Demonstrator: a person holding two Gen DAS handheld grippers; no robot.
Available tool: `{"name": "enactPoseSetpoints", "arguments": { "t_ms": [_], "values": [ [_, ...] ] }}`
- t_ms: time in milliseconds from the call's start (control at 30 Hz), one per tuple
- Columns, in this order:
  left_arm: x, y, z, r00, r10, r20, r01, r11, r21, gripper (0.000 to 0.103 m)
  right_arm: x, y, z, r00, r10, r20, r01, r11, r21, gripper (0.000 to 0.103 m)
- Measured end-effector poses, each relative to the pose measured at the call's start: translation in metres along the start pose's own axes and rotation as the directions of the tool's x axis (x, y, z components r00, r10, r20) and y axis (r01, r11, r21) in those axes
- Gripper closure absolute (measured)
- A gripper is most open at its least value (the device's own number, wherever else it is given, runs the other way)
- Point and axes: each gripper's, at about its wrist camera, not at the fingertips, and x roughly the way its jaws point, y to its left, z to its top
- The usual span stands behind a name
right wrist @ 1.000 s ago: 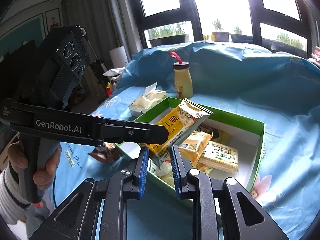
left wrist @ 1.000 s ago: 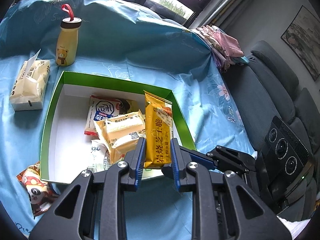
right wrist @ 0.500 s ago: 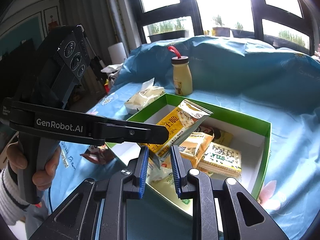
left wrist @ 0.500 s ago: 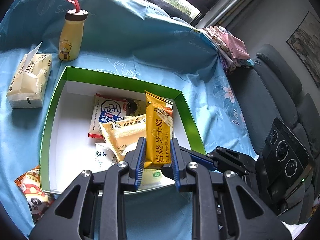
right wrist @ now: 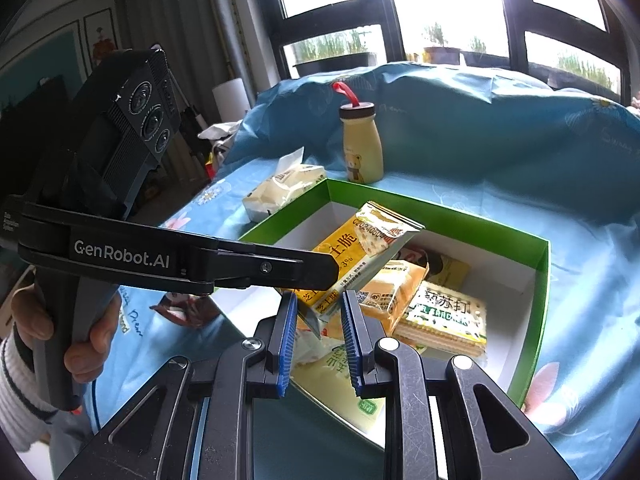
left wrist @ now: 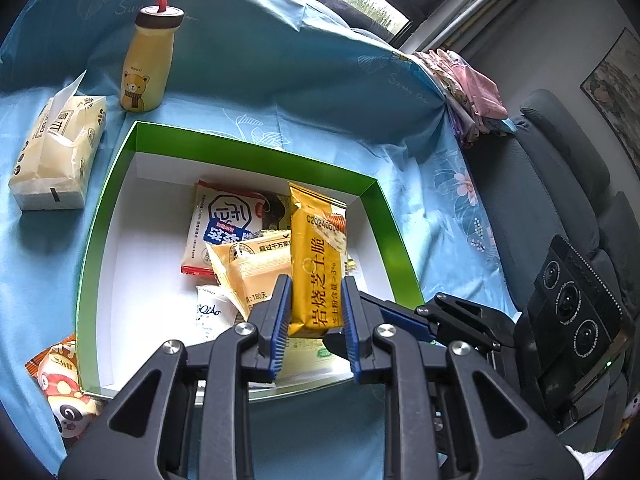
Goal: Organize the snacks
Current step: 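Lower the yellow bar into the green box and open both tools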
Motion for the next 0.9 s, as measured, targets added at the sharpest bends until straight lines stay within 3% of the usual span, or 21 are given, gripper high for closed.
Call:
{"name": "enactPoseSetpoints", "arguments": {
  "t_ms": [900],
  "values": [
    [0.018, 0.010, 0.004, 0.999, 0.018, -0.039, -0.020, 0.999, -0.031, 0.080, 0.018, -0.008, -0.001, 0.999, -0.012, -0.044, 0.013, 1.000, 0.012, 0.078]
  ]
}}
